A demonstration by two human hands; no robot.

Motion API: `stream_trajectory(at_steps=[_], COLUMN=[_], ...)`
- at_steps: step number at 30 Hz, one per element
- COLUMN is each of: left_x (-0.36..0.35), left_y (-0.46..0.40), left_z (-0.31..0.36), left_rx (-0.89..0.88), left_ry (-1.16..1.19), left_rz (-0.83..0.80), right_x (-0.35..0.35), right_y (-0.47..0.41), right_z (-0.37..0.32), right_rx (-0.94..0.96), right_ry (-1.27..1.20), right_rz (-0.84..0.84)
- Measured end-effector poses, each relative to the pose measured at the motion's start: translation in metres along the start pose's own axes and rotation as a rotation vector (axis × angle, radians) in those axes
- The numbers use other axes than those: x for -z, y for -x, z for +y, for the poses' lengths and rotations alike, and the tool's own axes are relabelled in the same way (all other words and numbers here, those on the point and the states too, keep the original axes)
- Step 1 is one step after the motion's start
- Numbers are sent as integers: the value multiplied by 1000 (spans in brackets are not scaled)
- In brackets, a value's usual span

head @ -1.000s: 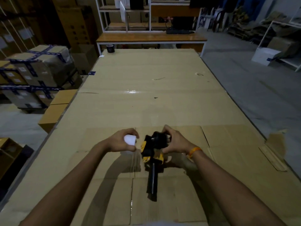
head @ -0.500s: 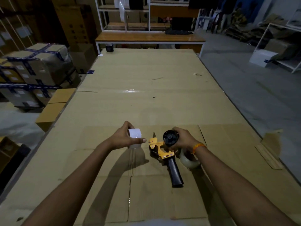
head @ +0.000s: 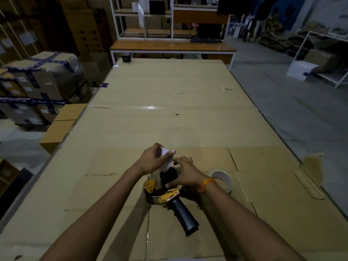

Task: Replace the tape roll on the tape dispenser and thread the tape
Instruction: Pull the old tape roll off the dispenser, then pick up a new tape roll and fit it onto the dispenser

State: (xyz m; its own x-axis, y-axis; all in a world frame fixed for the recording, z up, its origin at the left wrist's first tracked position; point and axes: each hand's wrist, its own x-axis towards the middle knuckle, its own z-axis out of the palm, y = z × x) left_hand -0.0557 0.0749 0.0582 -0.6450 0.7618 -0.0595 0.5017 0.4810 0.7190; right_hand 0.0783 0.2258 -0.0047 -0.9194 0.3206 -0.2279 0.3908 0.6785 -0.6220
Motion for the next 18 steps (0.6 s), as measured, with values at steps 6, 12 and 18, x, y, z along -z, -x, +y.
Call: stream_trajectory(at_steps=[6,12,18], left_x=[-31,-46,-48], left_y=[-4,2,23], left_z=[12,46,40], left_rx=[22,-57,2], left_ry=[-41,36,-38], left_rz=[-34,-20,-80], right_x=[33,51,74], right_y=[13,22,21], right_z=[-4,18,63], right_rx=[167,69,-276], right_ry=[-71,75,157], right_rz=[217,281,415])
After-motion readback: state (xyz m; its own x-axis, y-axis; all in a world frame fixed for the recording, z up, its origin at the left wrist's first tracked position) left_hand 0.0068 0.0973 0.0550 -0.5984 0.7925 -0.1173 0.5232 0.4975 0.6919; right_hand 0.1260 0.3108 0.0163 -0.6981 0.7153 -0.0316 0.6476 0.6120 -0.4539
